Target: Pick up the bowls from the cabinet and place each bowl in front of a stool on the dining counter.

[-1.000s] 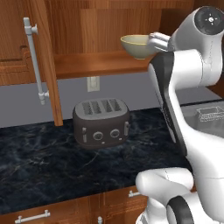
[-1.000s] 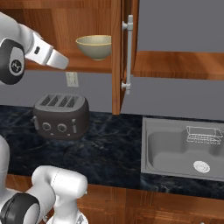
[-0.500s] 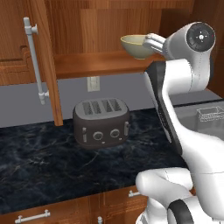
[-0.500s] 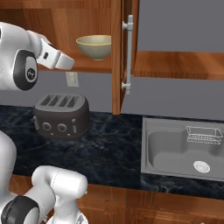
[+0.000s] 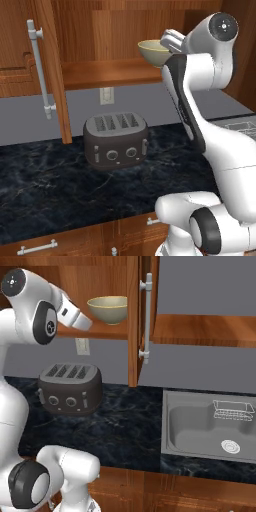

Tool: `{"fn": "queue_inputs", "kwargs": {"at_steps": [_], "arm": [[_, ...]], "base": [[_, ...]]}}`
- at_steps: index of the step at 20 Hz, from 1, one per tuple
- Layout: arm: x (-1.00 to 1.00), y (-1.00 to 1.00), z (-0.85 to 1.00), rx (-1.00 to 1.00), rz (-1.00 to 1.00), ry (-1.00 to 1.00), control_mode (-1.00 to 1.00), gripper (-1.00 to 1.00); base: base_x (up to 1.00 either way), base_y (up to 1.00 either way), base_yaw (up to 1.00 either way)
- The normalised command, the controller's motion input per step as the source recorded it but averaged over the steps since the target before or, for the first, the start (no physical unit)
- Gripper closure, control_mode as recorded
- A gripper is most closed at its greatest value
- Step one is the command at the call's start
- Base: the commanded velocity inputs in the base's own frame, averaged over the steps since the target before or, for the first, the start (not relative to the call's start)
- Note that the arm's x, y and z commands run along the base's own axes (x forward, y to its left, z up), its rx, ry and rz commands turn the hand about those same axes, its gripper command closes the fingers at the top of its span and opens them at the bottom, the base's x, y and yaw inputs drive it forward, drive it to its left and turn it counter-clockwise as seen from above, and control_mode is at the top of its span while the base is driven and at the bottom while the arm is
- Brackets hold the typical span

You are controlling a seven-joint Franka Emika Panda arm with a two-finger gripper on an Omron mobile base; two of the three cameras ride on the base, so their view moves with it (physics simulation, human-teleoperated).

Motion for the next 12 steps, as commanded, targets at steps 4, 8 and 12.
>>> {"fn": "queue_inputs", "kwargs": {"at_steps": [4,8,12], "arm": [[0.32,-0.05,0.04,0.05,0.00,0.10,-1.00,-1.00],[0.26,-0.02,-0.06,0.00,0.00,0.01,-1.00,-1.00],[0.16,0.00,-0.25,0.00,0.00,0.00,-1.00,-1.00]], "base": [[0.00,0.00,0.00],[0.00,0.00,0.00],[0.00,0.00,0.00]]}}
